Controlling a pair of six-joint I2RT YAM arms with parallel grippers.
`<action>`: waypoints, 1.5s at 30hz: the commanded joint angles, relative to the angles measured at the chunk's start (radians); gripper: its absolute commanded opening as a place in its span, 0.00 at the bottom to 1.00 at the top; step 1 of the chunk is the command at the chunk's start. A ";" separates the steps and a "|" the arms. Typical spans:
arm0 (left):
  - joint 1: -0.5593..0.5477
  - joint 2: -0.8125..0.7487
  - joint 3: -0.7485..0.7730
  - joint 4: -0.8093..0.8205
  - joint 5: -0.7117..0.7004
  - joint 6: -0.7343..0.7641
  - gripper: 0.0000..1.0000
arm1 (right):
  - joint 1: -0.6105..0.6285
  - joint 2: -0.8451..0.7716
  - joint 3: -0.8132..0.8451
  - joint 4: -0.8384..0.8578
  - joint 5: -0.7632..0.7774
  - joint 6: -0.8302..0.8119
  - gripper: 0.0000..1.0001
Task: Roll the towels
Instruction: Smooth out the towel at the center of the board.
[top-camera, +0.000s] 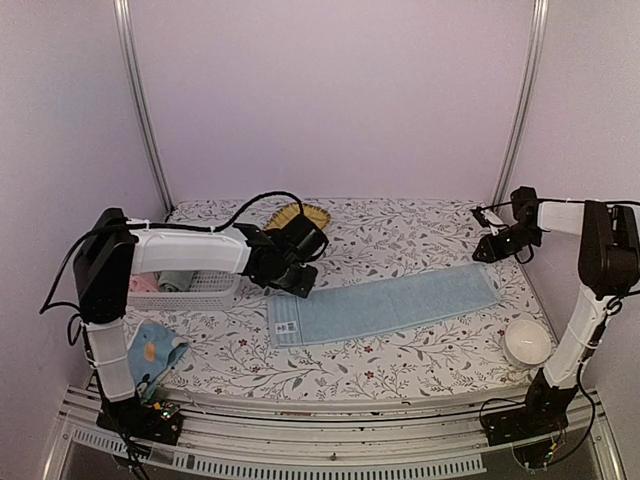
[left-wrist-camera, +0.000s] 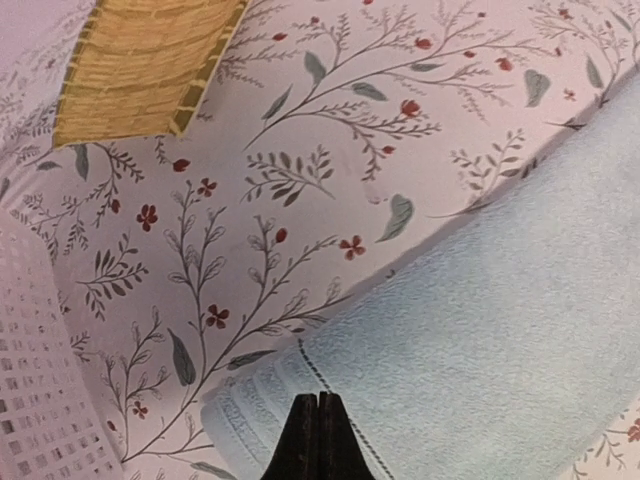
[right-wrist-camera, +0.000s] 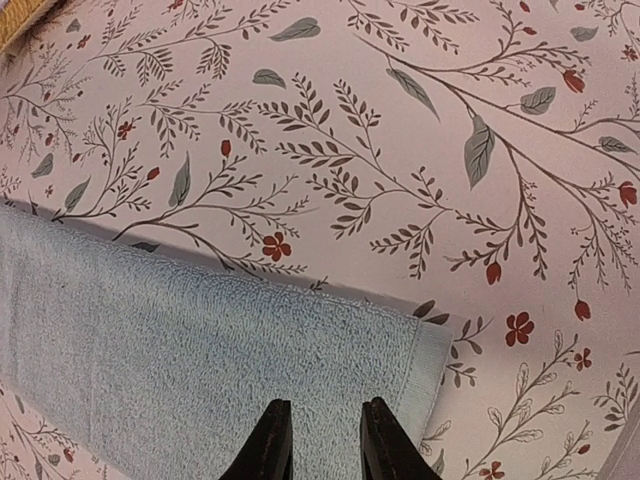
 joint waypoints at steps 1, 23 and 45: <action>-0.057 -0.011 -0.002 0.079 0.076 0.024 0.00 | 0.003 -0.053 -0.011 -0.084 0.043 -0.033 0.27; -0.111 0.005 -0.222 0.293 0.213 0.008 0.00 | -0.015 0.216 0.137 -0.050 0.222 0.043 0.22; -0.113 -0.010 -0.237 0.384 0.258 0.025 0.00 | -0.094 0.125 0.164 -0.174 0.142 0.036 0.40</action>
